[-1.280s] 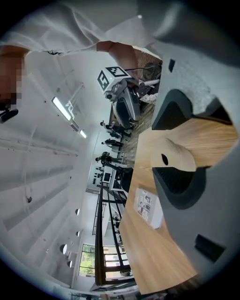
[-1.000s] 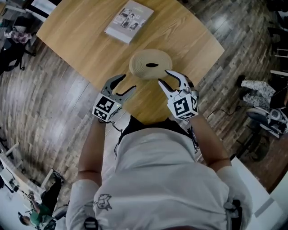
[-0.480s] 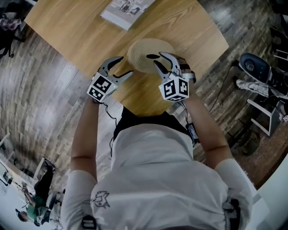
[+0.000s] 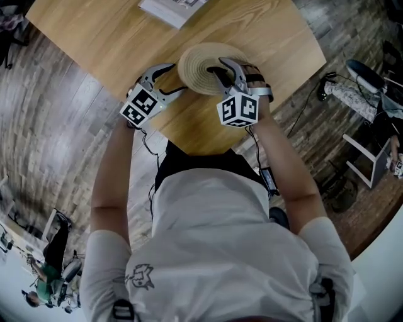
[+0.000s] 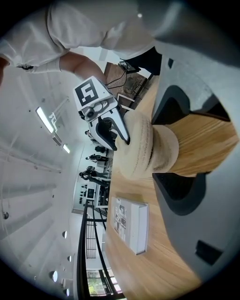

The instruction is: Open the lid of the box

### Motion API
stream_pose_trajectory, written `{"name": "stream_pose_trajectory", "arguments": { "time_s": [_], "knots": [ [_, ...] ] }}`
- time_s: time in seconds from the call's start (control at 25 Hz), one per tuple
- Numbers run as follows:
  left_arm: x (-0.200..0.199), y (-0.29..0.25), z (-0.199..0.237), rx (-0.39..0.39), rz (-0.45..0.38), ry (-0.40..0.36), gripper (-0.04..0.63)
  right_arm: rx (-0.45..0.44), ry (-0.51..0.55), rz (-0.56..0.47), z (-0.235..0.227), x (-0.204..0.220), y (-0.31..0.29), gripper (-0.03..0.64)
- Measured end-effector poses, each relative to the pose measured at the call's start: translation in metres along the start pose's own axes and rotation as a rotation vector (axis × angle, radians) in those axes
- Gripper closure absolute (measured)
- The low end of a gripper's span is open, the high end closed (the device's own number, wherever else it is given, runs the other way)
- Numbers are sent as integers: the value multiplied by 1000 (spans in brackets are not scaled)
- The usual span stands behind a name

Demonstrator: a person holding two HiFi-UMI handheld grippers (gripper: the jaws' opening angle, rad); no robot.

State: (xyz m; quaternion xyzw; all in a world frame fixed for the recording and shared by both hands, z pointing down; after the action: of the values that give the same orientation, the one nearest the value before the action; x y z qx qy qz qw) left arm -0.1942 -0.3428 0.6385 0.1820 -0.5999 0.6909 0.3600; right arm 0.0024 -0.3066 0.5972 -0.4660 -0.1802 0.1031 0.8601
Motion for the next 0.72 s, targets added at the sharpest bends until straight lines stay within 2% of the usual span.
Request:
{"name": "stream_pose_trajectory", "arguments": {
  "time_s": [0.32, 0.48, 0.72],
  "knots": [
    [-1, -6, 3, 17, 8, -19, 284, 29, 69, 9, 2, -7, -7, 457],
    [-3, -9, 4, 20, 10, -20, 284, 69, 125, 10, 7, -8, -9, 488],
    [-2, -10, 6, 19, 9, -21, 284, 99, 189, 23, 11, -10, -13, 499]
  ]
}}
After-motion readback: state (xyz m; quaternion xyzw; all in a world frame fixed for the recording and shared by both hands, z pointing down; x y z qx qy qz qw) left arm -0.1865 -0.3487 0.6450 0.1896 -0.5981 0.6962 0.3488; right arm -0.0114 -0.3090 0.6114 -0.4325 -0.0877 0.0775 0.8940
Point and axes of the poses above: the fingertips, and each gripper's own axes: y backward along the fingers, z to its left, x out of its underside, the point moved 10 cm from there along y, backward along the fingers, and after that the axes turned 15 degrees about z, right-handed, at the moved point
